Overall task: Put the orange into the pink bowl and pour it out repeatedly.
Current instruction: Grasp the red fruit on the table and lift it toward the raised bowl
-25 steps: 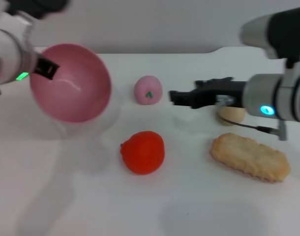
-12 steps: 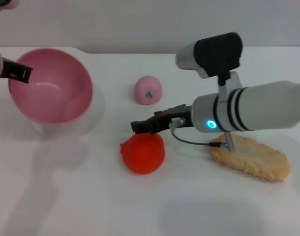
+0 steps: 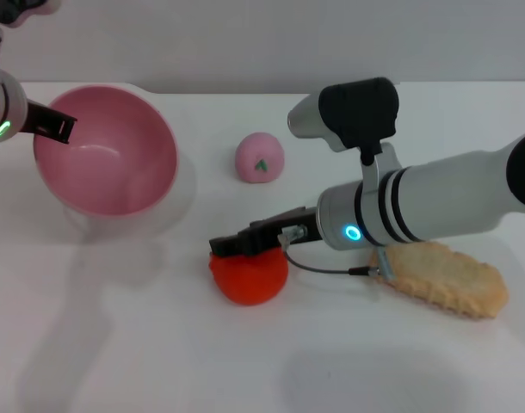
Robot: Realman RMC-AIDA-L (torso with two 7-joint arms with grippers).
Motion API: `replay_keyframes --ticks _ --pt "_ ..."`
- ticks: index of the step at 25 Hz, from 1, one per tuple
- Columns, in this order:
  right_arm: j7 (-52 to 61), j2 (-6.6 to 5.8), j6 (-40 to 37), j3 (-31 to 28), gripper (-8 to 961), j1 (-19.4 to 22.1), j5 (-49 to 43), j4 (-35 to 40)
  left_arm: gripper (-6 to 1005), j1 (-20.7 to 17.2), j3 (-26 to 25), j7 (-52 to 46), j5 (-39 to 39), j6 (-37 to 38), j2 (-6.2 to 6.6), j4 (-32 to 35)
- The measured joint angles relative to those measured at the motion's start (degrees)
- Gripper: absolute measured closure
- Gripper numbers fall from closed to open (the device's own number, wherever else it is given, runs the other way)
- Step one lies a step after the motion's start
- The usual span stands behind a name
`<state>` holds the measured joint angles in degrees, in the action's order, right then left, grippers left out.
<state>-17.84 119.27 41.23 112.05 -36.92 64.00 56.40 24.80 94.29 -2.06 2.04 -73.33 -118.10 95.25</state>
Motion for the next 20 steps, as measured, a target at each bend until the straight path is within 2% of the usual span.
replay_keyframes --ticks 8,16,20 --pt "-0.98 0.09 -0.31 2.22 198 -1.10 2.32 -3.52 957 0.37 0.32 0.04 -0.14 0.03 -0.02 -0.06" --pt "-4.74 -0.06 -0.55 2.86 306 0.57 1.87 -0.72 957 0.41 0.49 0.04 -0.37 -0.26 -0.02 0.00" --pt "-5.24 -0.46 -0.26 2.40 470 3.00 1.19 4.26 958 0.42 0.57 0.45 -2.49 0.05 0.08 -0.05"
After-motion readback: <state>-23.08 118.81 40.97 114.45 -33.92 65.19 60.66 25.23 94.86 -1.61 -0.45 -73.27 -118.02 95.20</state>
